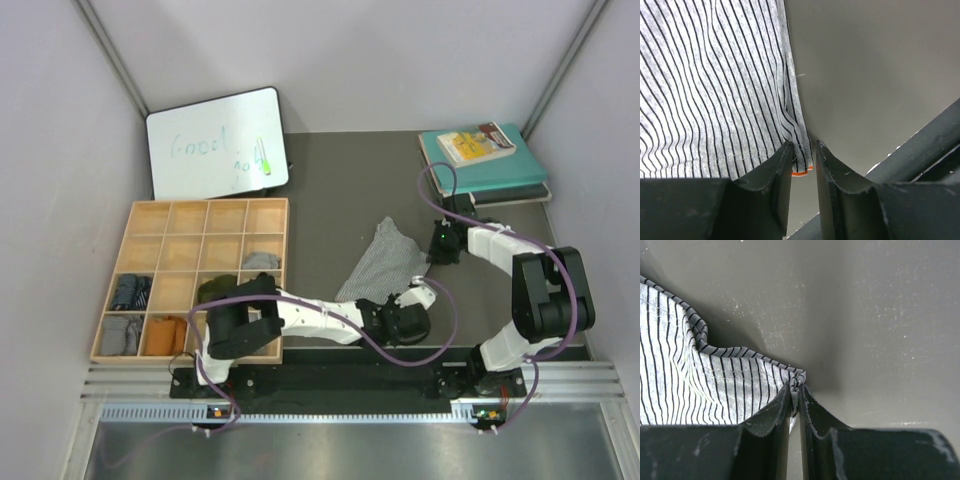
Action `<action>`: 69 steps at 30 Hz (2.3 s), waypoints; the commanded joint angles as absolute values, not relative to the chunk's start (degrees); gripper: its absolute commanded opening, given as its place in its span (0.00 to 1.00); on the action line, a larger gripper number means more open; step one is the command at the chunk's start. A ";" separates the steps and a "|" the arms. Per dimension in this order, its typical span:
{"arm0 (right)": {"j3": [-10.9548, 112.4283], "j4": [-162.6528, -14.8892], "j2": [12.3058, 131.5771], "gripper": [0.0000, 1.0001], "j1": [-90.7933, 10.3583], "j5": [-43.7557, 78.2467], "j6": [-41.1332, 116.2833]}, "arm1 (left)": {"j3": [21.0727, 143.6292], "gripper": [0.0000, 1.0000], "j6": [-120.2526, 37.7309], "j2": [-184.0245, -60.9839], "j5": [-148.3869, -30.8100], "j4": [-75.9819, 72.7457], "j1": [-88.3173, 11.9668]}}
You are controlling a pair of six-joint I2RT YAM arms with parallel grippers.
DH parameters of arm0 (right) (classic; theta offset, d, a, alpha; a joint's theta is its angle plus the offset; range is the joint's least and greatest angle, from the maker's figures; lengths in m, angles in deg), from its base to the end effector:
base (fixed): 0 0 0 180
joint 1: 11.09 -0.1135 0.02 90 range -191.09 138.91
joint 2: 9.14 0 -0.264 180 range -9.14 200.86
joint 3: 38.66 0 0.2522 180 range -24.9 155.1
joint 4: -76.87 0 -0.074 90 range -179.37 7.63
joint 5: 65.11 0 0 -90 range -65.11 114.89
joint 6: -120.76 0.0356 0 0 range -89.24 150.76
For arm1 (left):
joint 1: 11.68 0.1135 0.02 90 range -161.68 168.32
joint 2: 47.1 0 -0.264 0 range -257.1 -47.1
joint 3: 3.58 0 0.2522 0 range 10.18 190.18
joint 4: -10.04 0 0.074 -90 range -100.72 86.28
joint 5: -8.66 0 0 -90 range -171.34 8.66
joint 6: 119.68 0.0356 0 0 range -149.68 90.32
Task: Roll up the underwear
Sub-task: Fold the underwear at the center of the board.
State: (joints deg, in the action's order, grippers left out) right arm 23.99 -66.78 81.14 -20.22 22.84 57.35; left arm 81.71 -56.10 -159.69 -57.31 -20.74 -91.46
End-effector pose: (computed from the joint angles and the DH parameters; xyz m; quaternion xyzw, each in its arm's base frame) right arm 0.2889 0.0477 0.1621 0.1439 0.9635 0.0856 0.2089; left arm 0.0856 -0.3929 0.1512 0.3711 0.8660 -0.0949 0.3215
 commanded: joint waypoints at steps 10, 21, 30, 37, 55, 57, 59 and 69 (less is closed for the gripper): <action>26.96 -66.25 79.72 0.10 -19.70 22.16 56.69 | 76.72 0.10 -57.19 -173.04 -63.85 -33.61 -94.82; 28.62 -63.35 77.61 0.01 -19.70 23.39 54.93 | 76.45 0.00 -57.71 -160.76 -67.70 -26.24 -94.73; 32.14 -59.57 76.90 0.00 -19.70 24.01 52.12 | 71.80 0.00 -65.27 -151.88 -86.42 -13.23 -88.15; 35.30 -58.69 78.48 0.00 -22.24 21.72 52.29 | 63.27 0.00 -72.74 -145.72 -96.62 -1.36 -79.19; 47.44 -53.42 86.22 0.00 -26.74 24.71 52.91 | 58.69 0.00 -76.53 -140.52 -99.80 1.39 -72.41; 46.21 -52.98 85.70 0.00 -26.74 26.81 53.00 | 58.87 0.00 -75.91 -142.10 -99.01 1.64 -72.67; 44.89 -52.63 85.08 0.00 -26.74 29.45 53.00 | 60.10 0.00 -75.56 -143.59 -98.48 1.64 -73.55; 37.07 -52.72 80.17 0.36 -19.09 31.57 51.68 | 71.18 0.37 -74.15 -154.76 -97.33 -1.18 -79.88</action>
State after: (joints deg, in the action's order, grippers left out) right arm 37.89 -51.65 85.49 -22.49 28.72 53.13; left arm 67.87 -74.94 -152.87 -95.62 0.38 -77.89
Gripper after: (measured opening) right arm 0.214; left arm 0.190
